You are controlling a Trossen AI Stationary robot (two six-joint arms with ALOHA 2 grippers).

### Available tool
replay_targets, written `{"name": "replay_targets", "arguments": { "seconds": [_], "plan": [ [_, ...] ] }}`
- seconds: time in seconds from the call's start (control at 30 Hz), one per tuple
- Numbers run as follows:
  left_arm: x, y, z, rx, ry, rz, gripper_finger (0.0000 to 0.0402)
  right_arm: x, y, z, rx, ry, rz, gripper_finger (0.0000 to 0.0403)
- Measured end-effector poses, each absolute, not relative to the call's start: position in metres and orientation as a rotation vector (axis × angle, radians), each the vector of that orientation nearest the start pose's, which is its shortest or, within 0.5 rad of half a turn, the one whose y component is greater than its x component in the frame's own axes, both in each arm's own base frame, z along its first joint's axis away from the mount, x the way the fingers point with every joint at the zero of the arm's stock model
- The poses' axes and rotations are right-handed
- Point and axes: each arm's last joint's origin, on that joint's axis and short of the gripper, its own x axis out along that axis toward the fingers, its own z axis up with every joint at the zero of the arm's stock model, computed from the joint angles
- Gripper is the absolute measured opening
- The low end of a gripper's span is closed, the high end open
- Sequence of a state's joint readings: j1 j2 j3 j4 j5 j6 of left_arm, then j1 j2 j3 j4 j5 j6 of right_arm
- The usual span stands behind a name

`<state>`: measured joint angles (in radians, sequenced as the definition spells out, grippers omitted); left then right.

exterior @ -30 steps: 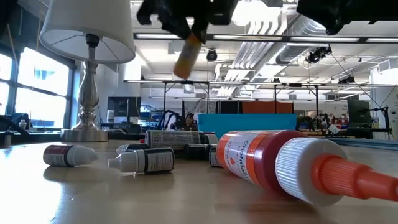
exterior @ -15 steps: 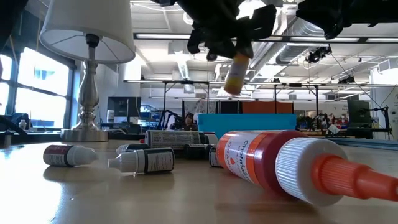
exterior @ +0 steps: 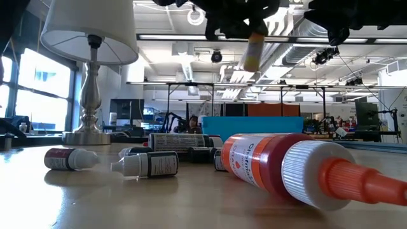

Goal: Pick & Place food coloring
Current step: Put the left large yellow food coloring bottle into the bin

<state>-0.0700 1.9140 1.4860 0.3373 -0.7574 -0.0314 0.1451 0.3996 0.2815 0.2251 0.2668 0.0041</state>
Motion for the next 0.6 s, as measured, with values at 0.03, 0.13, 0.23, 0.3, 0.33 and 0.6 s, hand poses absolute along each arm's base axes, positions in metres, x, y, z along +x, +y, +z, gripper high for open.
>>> {"name": "replay_targets", "arguments": {
  "seconds": [0.03, 0.13, 0.23, 0.3, 0.33, 0.6],
  "plan": [
    [0.445, -0.011, 0.298, 0.009, 0.077, 0.688, 0.0108, 0.122, 0.011, 0.247, 0.025, -0.101, -0.105, 0.0124],
    [0.431, -0.011, 0.297, 0.022, 0.101, 0.712, 0.0108, 0.122, 0.011, 0.245, 0.058, -0.088, -0.079, 0.0124],
    [0.408, -0.010, 0.301, 0.011, 0.074, 0.733, 0.0109, 0.122, 0.011, 0.243, 0.090, -0.069, -0.077, 0.0124],
    [0.389, -0.010, 0.299, -0.016, 0.045, 0.742, 0.0109, 0.122, 0.011, 0.242, 0.103, -0.058, -0.077, 0.0124],
    [0.378, -0.009, 0.296, -0.029, 0.034, 0.734, 0.0109, 0.123, 0.011, 0.242, 0.106, -0.054, -0.077, 0.0124],
    [0.324, 0.003, 0.240, -0.051, -0.147, 0.190, 0.0109, 0.123, 0.011, 0.244, 0.102, -0.074, -0.084, 0.0124]
  ]
}}
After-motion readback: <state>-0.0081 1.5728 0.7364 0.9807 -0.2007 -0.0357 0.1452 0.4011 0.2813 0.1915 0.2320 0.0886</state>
